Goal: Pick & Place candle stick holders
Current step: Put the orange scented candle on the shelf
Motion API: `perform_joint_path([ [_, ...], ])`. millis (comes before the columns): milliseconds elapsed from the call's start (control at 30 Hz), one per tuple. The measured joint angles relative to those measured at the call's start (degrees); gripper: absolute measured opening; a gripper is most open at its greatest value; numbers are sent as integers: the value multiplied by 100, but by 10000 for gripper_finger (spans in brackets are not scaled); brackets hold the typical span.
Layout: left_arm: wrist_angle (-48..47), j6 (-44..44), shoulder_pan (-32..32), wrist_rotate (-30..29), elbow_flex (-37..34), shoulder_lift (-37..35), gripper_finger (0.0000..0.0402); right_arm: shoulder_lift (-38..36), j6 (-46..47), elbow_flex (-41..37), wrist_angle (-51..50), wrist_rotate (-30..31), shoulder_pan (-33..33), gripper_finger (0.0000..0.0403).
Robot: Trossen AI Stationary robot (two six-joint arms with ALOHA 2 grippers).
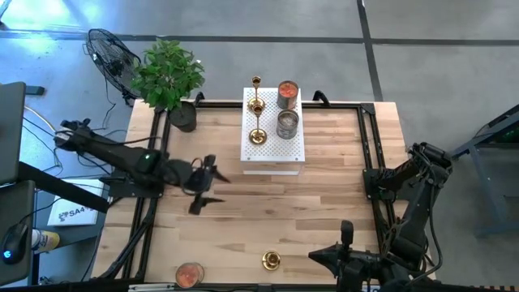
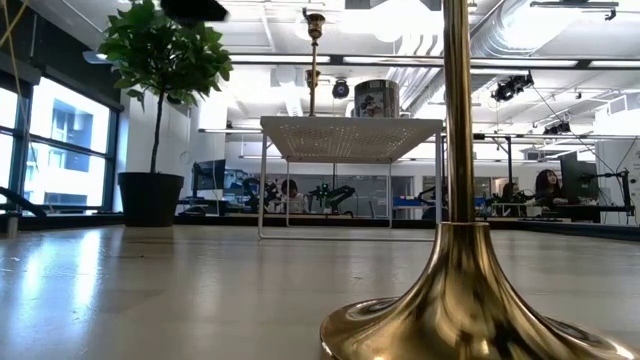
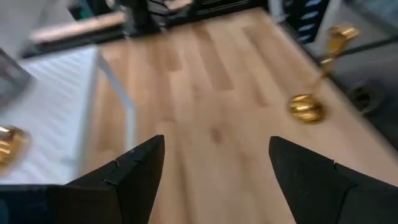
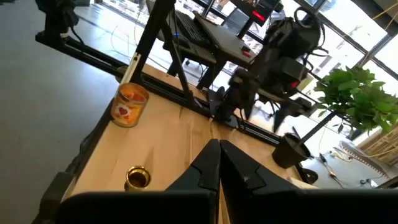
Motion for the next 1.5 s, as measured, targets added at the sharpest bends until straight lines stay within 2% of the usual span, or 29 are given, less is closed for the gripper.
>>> perform_joint_path([
  [100,-371,-787,-380,-38,1,-151,283,0,-4,0,-107,-2,-24,2],
  [167,-840,-931,-612,-119,101,-219,283,0,1,-41,-90,-41,-88,3],
  [333,-1992,-1675,-1170,-735,683,-209,283,0,-6,-255,-39,-194,-407,1],
  [467,-2750,-1992,-1685,-288,1169,17,283,4,-74,-461,271,-499,-651,3],
  [633,-3523,-2805,-2239,-183,1795,496,283,4,-479,-564,715,-960,-787,3],
  [833,-4396,-3998,-2582,75,2497,1306,283,4,-914,-564,1121,-866,-787,3],
  [1000,-4328,-4637,-2776,693,2802,1962,283,4,-868,-564,1208,-930,-787,2],
  [1167,-3792,-5448,-2871,1210,2828,2569,283,4,-565,-564,1216,-1036,-787,3],
  [1267,-3779,-5978,-2865,1478,2830,2828,283,4,-438,-564,1250,-1137,-787,1],
  [1400,-3819,-6254,-2865,1469,2830,2985,283,4,-362,-562,1417,-1217,-776,2],
  [1500,-3811,-6281,-2906,1048,2830,3003,283,4,-297,-562,1498,-1274,-722,1],
])
